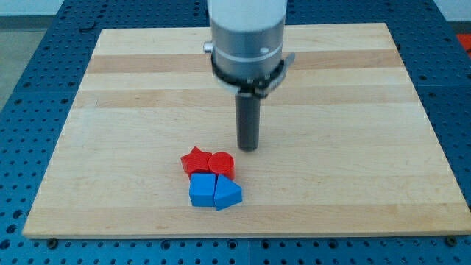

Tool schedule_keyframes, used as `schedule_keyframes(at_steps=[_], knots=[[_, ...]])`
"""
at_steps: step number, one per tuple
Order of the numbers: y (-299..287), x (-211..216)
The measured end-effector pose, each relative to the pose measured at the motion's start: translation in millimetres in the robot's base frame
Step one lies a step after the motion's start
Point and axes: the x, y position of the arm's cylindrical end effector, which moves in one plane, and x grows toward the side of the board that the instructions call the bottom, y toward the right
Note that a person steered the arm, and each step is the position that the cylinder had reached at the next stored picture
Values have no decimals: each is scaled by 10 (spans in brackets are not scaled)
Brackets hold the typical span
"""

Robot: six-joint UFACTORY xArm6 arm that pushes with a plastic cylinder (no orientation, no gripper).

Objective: Move the yellow hexagon towards the bottom center

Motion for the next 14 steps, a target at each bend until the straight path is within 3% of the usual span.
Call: schedule_keyframes(at_steps=[3, 4, 6, 9, 11, 12, 14], knots=[[1778, -1926], [2002, -2681], [1949, -2769], [271, -2664], [-338, -2008], [-458, -1736], [-246, -1899]])
